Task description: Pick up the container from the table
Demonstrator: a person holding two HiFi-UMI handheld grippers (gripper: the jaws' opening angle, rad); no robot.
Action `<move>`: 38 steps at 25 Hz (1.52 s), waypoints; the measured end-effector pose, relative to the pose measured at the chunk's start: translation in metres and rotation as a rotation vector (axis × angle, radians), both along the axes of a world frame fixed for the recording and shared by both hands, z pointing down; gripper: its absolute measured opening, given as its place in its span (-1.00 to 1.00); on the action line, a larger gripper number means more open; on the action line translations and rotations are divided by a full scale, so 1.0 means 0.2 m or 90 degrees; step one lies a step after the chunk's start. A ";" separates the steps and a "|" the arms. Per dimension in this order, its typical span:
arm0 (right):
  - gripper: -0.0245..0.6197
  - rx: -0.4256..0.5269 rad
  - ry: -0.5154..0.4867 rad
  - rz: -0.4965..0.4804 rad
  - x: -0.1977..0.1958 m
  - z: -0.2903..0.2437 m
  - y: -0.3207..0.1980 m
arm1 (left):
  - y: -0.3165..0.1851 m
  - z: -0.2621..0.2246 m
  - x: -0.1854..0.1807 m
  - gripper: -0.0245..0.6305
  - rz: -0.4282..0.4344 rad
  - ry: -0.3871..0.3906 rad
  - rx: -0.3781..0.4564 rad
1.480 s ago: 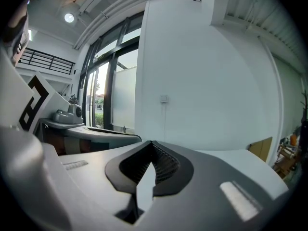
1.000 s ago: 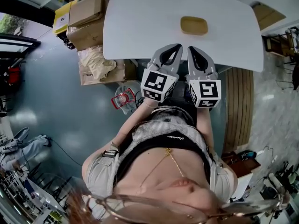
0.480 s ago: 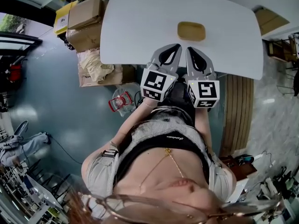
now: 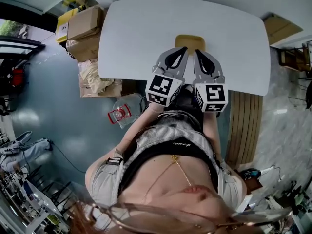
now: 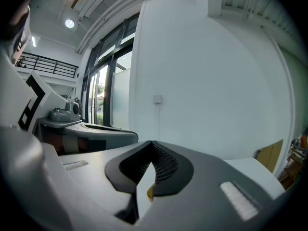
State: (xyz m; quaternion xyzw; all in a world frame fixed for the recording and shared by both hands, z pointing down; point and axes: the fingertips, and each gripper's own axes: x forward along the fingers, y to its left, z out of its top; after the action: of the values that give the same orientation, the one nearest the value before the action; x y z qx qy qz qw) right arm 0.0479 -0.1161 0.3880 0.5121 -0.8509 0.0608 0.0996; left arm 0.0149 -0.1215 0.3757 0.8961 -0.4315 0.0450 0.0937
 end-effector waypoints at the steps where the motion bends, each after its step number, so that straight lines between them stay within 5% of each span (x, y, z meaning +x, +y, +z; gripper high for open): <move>1: -0.85 0.001 -0.002 -0.004 0.02 -0.01 -0.03 | -0.03 -0.01 0.02 -0.92 -0.003 0.003 0.000; 26: -0.85 -0.017 -0.001 -0.107 0.25 0.05 -0.32 | -0.30 0.05 0.27 -0.92 -0.083 -0.004 -0.019; 38: -0.85 -0.029 0.007 -0.050 0.26 0.07 -0.36 | -0.35 0.07 0.26 -0.92 -0.029 0.002 -0.035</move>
State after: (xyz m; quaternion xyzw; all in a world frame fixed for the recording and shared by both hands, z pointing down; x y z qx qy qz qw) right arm 0.0999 -0.1873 0.4020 0.4764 -0.8681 0.0737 0.1183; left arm 0.0664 -0.1923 0.3903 0.8832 -0.4504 0.0531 0.1197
